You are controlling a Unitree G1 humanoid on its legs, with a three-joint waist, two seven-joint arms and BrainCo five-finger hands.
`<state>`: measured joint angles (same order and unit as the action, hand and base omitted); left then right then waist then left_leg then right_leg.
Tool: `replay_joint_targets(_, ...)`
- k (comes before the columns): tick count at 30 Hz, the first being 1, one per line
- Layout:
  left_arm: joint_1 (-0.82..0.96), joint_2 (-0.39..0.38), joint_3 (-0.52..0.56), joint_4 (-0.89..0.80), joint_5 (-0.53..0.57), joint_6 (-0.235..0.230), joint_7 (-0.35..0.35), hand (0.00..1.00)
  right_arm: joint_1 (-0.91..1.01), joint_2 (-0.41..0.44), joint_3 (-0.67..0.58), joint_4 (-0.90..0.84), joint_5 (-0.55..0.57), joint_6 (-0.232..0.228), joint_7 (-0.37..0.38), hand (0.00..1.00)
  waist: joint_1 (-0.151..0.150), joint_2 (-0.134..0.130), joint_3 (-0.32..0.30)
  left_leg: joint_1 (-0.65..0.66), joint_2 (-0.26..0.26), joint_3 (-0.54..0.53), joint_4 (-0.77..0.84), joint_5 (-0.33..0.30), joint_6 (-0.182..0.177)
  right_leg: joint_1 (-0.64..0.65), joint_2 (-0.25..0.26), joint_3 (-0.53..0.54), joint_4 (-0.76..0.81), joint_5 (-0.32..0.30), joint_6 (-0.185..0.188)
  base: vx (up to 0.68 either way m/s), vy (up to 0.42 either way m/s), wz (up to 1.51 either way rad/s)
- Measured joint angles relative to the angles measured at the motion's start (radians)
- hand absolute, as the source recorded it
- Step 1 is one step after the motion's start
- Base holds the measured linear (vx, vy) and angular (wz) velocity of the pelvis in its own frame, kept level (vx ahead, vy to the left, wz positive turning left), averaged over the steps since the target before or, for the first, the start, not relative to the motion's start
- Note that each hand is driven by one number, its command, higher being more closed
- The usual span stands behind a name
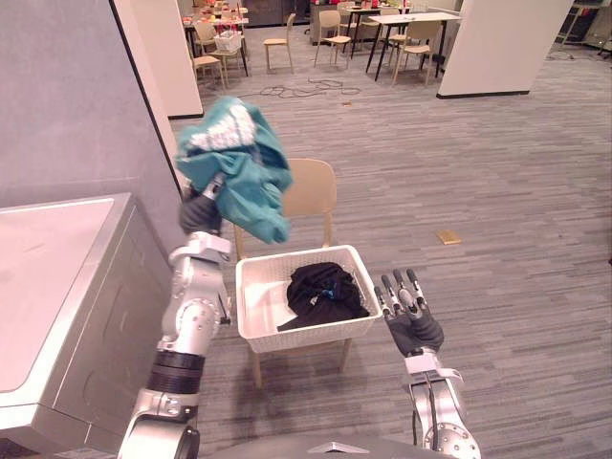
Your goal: Pick up the laundry basket with both hands and put the clothes into the washing machine.
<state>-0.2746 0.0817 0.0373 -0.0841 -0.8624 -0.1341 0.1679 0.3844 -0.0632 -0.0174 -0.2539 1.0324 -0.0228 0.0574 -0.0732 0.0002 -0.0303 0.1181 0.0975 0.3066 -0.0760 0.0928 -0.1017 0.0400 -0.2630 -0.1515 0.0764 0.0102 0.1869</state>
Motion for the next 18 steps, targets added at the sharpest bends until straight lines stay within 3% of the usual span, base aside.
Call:
replay_joint_targets(5, 0.128, 0.016, 0.226, -0.135, 0.084, -0.033, -0.007, 1.0, 0.007, 0.044, -0.107, 0.0, -0.011, 0.004, 0.015, 0.0, 0.003, 0.02, -0.002, 0.007, 0.0, -0.004, 0.0, -0.001, -0.001, 0.01, 0.0, -0.003, -0.001, -0.002, -0.001, 0.0, 0.0, 0.01)
replay_joint_targets(9, 0.295, 0.006, 0.42, -0.144, 0.132, -0.037, -0.009, 1.0, 0.035, 0.089, -0.24, 0.022, -0.018, 0.008, 0.028, 0.0, 0.012, 0.036, -0.002, 0.008, 0.002, -0.012, -0.001, -0.003, -0.003, 0.019, -0.001, -0.015, -0.003, -0.006, -0.002, -0.02, -0.002, 0.08)
replay_joint_targets(13, 0.49, -0.086, 0.679, -0.144, 0.203, -0.036, -0.007, 1.0, 0.044, 0.151, -0.56, 0.203, -0.018, 0.004, 0.02, 0.0, 0.027, 0.042, 0.0, 0.005, 0.002, -0.033, -0.007, -0.015, -0.006, 0.033, -0.003, -0.04, -0.006, -0.019, -0.004, 0.0, -0.004, 0.15)
replay_joint_targets(15, 0.574, -0.153, 0.787, -0.139, 0.216, -0.038, 0.015, 1.0, 0.075, 0.155, -0.698, 0.283, -0.018, -0.023, -0.038, 0.0, 0.051, 0.045, -0.001, 0.003, 0.002, -0.036, -0.007, -0.019, -0.007, 0.037, -0.005, -0.052, -0.005, -0.026, -0.001, 0.02, 0.0, 0.12)
replay_joint_targets(18, 0.627, -0.181, 0.805, -0.139, 0.215, -0.042, 0.044, 1.0, 0.103, 0.162, -0.765, 0.326, -0.018, -0.058, -0.088, 0.0, 0.064, 0.042, -0.001, 0.002, 0.005, -0.045, -0.006, -0.02, -0.007, 0.057, -0.007, -0.078, 0.003, -0.038, -0.004, 0.0, -0.003, 0.2)
